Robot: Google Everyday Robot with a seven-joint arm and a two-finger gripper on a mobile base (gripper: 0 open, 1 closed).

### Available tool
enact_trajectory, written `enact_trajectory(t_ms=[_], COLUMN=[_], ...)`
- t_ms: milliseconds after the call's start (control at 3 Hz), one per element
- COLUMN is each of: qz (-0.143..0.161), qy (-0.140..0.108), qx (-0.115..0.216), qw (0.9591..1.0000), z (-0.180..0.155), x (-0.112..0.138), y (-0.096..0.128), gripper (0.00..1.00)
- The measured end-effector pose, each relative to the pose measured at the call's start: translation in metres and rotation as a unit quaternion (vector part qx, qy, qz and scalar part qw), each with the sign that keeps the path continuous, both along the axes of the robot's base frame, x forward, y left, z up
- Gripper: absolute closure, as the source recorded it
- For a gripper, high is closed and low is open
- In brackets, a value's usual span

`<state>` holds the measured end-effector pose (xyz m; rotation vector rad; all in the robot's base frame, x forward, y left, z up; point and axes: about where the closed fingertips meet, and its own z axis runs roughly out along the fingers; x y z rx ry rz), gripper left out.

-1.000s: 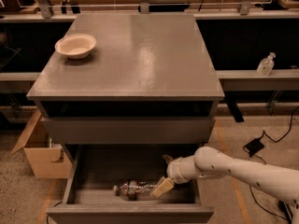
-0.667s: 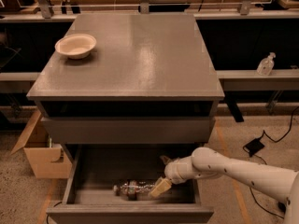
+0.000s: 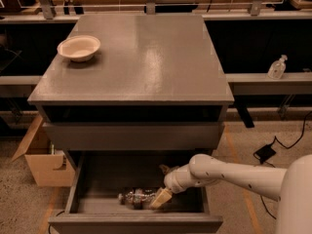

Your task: Pick water bottle from middle drawer and place on counter

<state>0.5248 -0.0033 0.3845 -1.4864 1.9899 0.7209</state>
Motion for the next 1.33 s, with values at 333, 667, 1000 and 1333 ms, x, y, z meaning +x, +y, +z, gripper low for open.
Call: enact_trajectory(t_ms=[333,667,1000,1333], qz=[0.017,0.029,0.036,0.040], qy=[0.002,0.006,0.009,0.016], qx=[-0.012,-0.018,-0.021,-0.015], qw=[0.9998,0.9994,0.9991,0.9990], z=[-0.006,-0.010,-0.011,-0.012], x=[-0.004,-0.008,-0.011,-0.013], y=[0.011,0.018,0.022,0.023], gripper=[0.00,0.18,0.42,0.64])
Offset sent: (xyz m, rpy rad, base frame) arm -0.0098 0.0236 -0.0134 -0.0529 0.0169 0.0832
